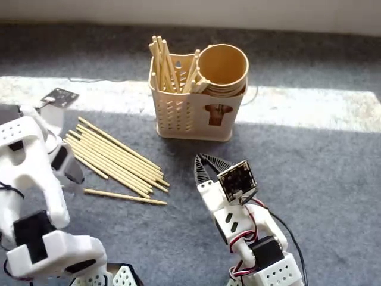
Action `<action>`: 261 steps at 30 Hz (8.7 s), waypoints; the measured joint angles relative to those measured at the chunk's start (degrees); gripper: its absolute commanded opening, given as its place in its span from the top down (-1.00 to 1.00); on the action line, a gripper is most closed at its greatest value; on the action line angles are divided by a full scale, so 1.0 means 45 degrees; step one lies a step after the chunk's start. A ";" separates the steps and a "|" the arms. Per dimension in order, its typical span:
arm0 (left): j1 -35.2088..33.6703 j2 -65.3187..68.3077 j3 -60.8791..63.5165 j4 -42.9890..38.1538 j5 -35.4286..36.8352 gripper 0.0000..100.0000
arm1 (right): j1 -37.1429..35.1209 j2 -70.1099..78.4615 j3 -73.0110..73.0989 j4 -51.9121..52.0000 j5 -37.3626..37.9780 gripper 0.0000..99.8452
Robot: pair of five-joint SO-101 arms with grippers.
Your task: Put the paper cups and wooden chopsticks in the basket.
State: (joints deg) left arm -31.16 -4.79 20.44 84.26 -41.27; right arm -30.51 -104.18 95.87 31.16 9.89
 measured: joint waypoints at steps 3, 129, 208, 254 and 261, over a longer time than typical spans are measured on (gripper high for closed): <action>0.0821 -0.1270 0.1856 -0.1778 -0.0195 0.53 | 0.0000 0.0000 0.0000 0.0000 0.0000 0.99; 0.9495 -1.0921 0.3067 -1.3832 1.1878 0.99 | 0.0332 0.0000 0.0000 0.0000 0.0000 0.99; -0.0996 -0.3536 -0.0391 -0.1504 0.7990 0.72 | 0.0332 0.0000 0.0000 0.0000 0.0000 0.99; -0.1817 1.2151 -1.2405 -0.1543 1.1077 0.99 | 0.0332 -0.0020 0.0000 0.0000 0.0000 0.99; -0.1797 1.2093 -1.2991 -0.0430 1.1018 0.99 | 0.0332 -0.0020 0.0000 0.0000 0.0000 0.99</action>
State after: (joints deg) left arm -39.25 49.63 -38.02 82.33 8.31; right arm -29.01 -104.26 95.87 31.16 9.89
